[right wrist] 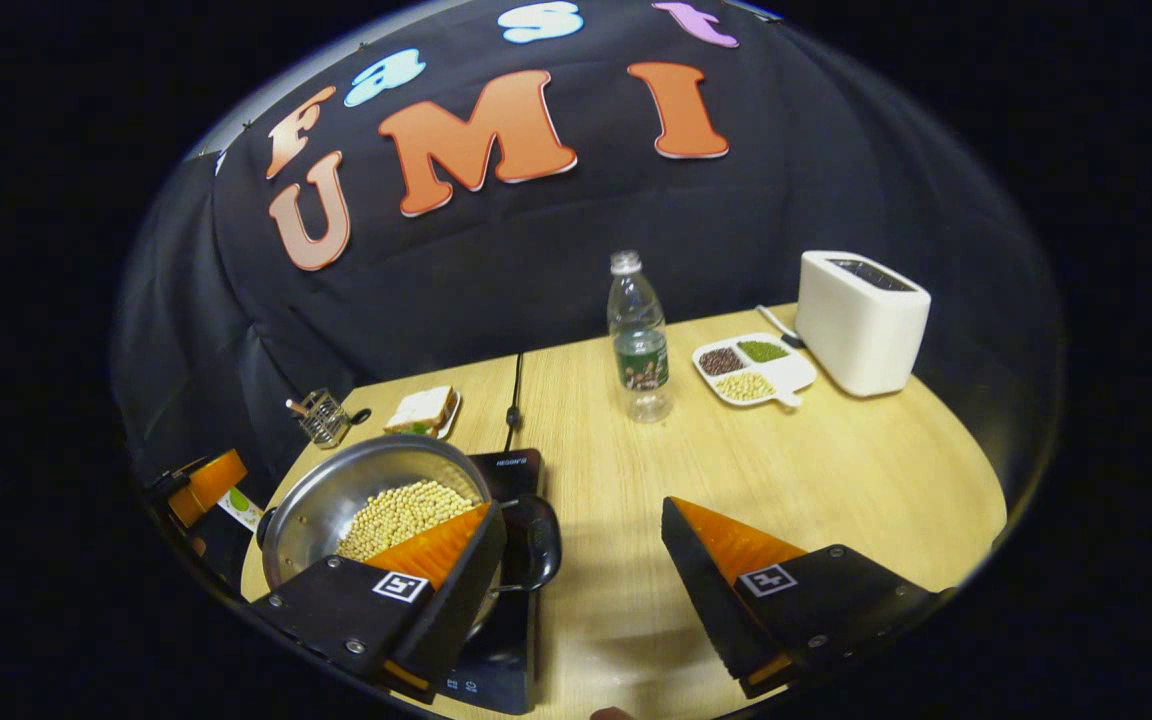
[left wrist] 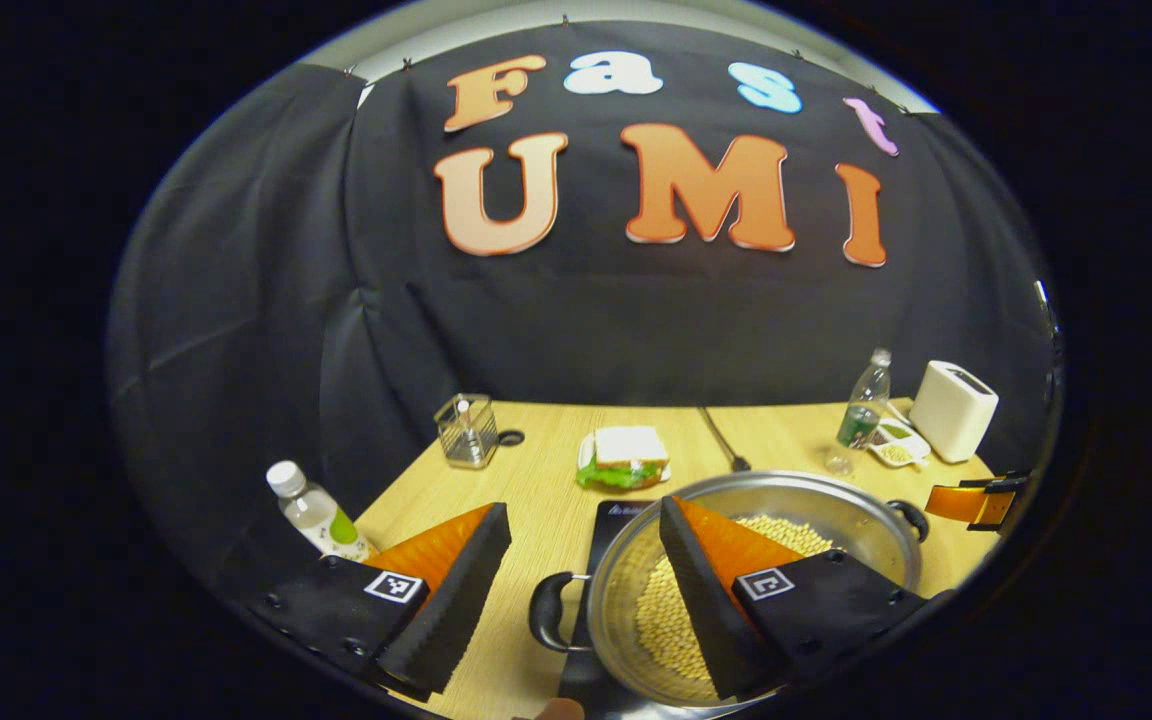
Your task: First push the handle of the pot to place it horizontally, then grasp the pot with both hands and set it on the induction cooktop.
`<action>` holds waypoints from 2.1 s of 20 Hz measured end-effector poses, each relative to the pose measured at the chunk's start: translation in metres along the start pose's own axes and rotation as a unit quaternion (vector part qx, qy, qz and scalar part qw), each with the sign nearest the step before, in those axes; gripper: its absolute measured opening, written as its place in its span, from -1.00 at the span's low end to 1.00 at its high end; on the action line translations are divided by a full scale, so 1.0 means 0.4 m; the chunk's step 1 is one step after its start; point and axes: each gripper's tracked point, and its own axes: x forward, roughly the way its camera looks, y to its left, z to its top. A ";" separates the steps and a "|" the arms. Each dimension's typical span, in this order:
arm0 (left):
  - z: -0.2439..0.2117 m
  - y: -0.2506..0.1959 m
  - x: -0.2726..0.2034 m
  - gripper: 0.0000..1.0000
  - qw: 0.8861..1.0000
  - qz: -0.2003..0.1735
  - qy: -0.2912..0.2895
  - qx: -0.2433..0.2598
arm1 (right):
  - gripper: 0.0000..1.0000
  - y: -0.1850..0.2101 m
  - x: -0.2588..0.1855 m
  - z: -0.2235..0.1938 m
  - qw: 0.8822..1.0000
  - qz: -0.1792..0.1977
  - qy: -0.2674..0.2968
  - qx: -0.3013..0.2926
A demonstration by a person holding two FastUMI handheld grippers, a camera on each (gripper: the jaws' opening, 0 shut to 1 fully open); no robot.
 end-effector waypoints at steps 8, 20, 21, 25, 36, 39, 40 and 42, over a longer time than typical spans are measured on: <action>0.317 -0.143 -0.151 1.00 0.992 -0.042 -0.118 -0.009 | 0.92 -0.200 -0.259 0.281 0.988 -0.050 -0.138 -0.039; 0.536 -0.115 -0.343 0.99 0.977 -0.024 -0.209 -0.039 | 0.92 -0.342 -0.523 0.450 0.962 -0.069 -0.254 -0.067; 0.546 -0.114 -0.354 0.97 0.976 -0.021 -0.215 -0.037 | 0.92 -0.347 -0.535 0.453 0.961 -0.068 -0.258 -0.067; 0.559 -0.134 -0.391 0.97 0.974 -0.029 -0.224 -0.036 | 0.92 -0.353 -0.571 0.460 0.958 -0.069 -0.271 -0.068; 0.547 -0.145 -0.403 0.97 0.975 -0.040 -0.215 -0.040 | 0.92 -0.352 -0.604 0.446 0.955 -0.079 -0.276 -0.075; 0.552 -0.145 -0.415 0.97 0.974 -0.041 -0.221 -0.037 | 0.92 -0.351 -0.608 0.444 0.954 -0.079 -0.278 -0.074; 0.555 -0.146 -0.418 0.97 0.973 -0.041 -0.222 -0.036 | 0.92 -0.348 -0.607 0.445 0.954 -0.079 -0.278 -0.074; 0.557 -0.147 -0.425 0.97 0.973 -0.042 -0.225 -0.035 | 0.92 -0.345 -0.610 0.443 0.954 -0.078 -0.279 -0.073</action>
